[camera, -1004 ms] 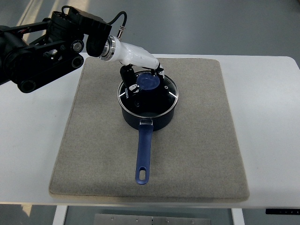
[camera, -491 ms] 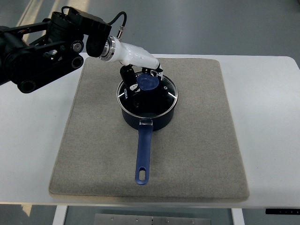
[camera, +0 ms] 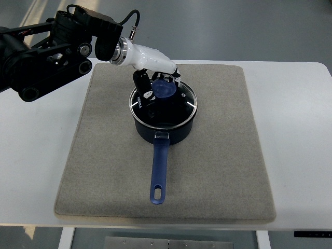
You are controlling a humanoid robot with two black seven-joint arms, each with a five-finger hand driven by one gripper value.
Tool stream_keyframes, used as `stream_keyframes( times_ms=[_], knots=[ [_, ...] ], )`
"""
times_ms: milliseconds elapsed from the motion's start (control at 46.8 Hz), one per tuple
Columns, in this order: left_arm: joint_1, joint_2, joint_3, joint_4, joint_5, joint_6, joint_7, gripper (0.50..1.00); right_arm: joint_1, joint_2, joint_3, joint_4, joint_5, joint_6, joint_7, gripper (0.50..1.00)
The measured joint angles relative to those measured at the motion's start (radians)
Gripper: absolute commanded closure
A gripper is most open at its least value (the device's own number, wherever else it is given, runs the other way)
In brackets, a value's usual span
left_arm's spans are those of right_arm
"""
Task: Open pot lid and place left with left hand
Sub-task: 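Close the left hand's fingers around the blue lid knob, then lift the glass lid off the pot with the left hand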
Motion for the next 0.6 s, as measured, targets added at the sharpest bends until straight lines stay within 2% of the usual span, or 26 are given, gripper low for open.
stream_keyframes(
  times_ms=[320,598],
  knots=[
    [-0.009,0.017,-0.017,-0.003,-0.009,0.0,0.0,1.0,0.0,0.0,0.0,0.0,0.0,0.0,0.0,0.585],
    [-0.011,0.094,-0.021,-0.001,-0.015,0.0,0.0,1.0,0.0,0.0,0.0,0.0,0.0,0.0,0.0,0.585]
  ],
)
